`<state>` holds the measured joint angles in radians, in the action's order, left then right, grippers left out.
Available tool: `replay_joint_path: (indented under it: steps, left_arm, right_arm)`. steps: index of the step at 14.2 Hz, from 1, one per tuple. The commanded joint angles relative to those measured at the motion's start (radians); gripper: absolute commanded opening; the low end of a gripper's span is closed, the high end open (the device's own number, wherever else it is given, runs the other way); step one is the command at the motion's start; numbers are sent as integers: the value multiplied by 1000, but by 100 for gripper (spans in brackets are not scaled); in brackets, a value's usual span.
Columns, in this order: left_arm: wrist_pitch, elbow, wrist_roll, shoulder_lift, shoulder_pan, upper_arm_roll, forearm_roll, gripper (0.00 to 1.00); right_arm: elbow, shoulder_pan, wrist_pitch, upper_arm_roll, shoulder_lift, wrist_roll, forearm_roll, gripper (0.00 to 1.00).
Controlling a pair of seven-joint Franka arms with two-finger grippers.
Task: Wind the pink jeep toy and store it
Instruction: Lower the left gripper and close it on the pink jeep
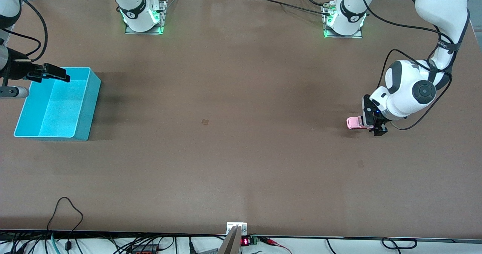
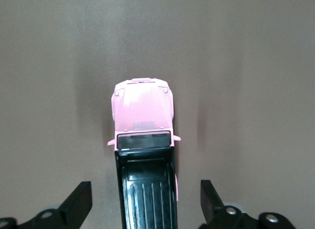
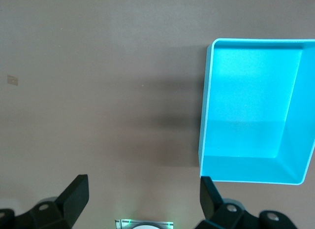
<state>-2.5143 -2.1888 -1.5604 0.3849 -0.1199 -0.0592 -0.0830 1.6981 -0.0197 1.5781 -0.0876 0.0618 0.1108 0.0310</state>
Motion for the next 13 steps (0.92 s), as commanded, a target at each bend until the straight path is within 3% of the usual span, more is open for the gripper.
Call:
replay_joint_path:
  steps: [1, 3, 6, 13]
  left_arm:
    - [-29, -5, -20, 5, -7, -4, -14, 95]
    - [-40, -9, -20, 11, -7, -4, -14, 90]
    - [-40, -9, -21, 12, -9, -4, -14, 72]
    - [-37, -9, -78, 12, -14, -4, -14, 43]
  right_arm:
    - [-18, 3, -23, 5, 7, -2, -3, 100]
    - [-18, 1, -23, 5, 7, -2, -3, 100]
    - [-18, 1, -23, 5, 7, 0, -3, 100]
    - [-20, 21, -21, 5, 7, -3, -19, 100]
